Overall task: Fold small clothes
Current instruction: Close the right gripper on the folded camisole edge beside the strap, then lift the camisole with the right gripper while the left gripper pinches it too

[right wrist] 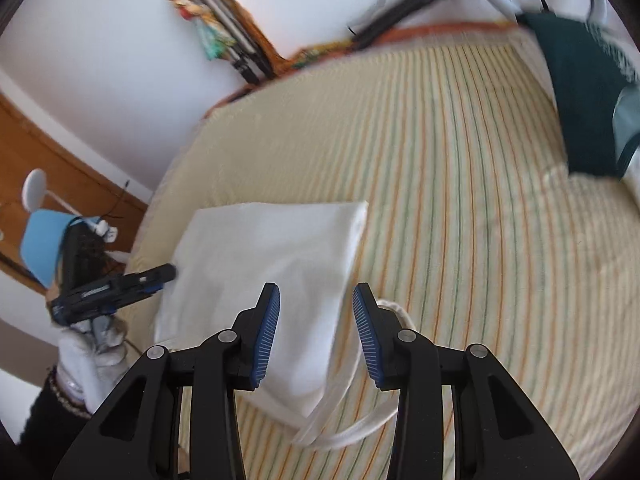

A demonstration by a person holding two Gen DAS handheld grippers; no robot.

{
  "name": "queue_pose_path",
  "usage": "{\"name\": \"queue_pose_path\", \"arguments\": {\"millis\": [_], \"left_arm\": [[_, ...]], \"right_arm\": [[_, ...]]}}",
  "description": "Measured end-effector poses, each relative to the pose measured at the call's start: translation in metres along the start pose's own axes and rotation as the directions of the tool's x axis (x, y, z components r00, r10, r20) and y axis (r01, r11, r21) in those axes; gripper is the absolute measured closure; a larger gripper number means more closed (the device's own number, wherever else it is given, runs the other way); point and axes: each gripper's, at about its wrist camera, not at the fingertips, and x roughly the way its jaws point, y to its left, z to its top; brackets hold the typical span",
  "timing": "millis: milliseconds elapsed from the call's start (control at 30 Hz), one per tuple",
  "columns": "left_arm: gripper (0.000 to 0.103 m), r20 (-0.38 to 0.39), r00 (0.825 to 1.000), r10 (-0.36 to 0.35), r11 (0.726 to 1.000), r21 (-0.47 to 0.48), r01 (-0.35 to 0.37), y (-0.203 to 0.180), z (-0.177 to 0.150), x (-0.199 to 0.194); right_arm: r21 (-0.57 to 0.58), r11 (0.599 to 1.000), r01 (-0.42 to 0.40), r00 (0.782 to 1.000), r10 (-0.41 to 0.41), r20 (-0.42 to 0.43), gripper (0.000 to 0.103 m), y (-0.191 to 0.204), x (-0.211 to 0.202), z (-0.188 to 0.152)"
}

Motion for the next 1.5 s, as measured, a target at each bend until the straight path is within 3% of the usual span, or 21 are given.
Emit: {"name": "queue_pose_path", "arguments": {"millis": [133,267,333,367,433,500,533,733,1067,1500], "left_arm": [[0.063,-0.003,1.000,-0.012,1.000,-0.017,0.012,0.002,0.001,0.000],[0.063,-0.012,0.998,-0.056,0.996,-0.068,0.055,0.005,0.001,0.004],[0.067,-0.007,1.000,-0.030,0.999,-0.046,0.030,0.001,0.001,0.005],[0.069,-0.007,1.000,-0.028,0.999,-0.036,0.028,-0.001,0.000,0.005],[0.089,-0.007,1.000,-0.012,0.999,-0.035,0.012,0.000,0.000,0.006],[0.094,-0.003,1.000,-0.007,0.999,-0.045,0.007,0.001,-0.002,0.007],[0.096,0.003,1.000,0.001,0.999,-0.040,-0.001,-0.001,-0.003,0.007],[0.098,0.080,0.993,0.084,0.990,0.109,-0.092,-0.035,-0.014,-0.005],[0.098,0.141,0.988,0.070,0.966,0.239,-0.102,-0.085,-0.026,-0.018],[0.098,0.126,0.991,-0.036,0.921,0.388,-0.016,-0.188,-0.021,0.017]], "right_arm": [[0.075,0.994,-0.085,0.996,0.086,-0.006,0.068,-0.017,0.011,0.001],[0.162,0.963,-0.213,0.976,0.216,-0.001,0.068,-0.031,0.020,-0.003],[0.160,0.960,-0.231,0.972,0.235,-0.006,0.069,-0.028,0.026,-0.006],[0.149,0.964,-0.221,0.974,0.225,-0.011,0.073,-0.024,0.029,-0.007],[0.142,0.967,-0.211,0.977,0.214,-0.012,0.078,-0.019,0.031,-0.008],[0.150,0.968,-0.203,0.978,0.208,-0.020,0.094,-0.018,0.032,-0.011],[0.153,0.968,-0.198,0.979,0.203,-0.014,0.094,-0.018,0.031,-0.011],[0.026,0.995,-0.096,0.995,0.095,0.039,0.098,0.010,0.017,-0.009],[-0.090,0.996,-0.013,0.987,0.027,0.158,0.098,0.037,-0.026,-0.009],[-0.012,0.998,0.064,0.955,-0.058,0.289,0.098,-0.022,-0.120,-0.013]]}}
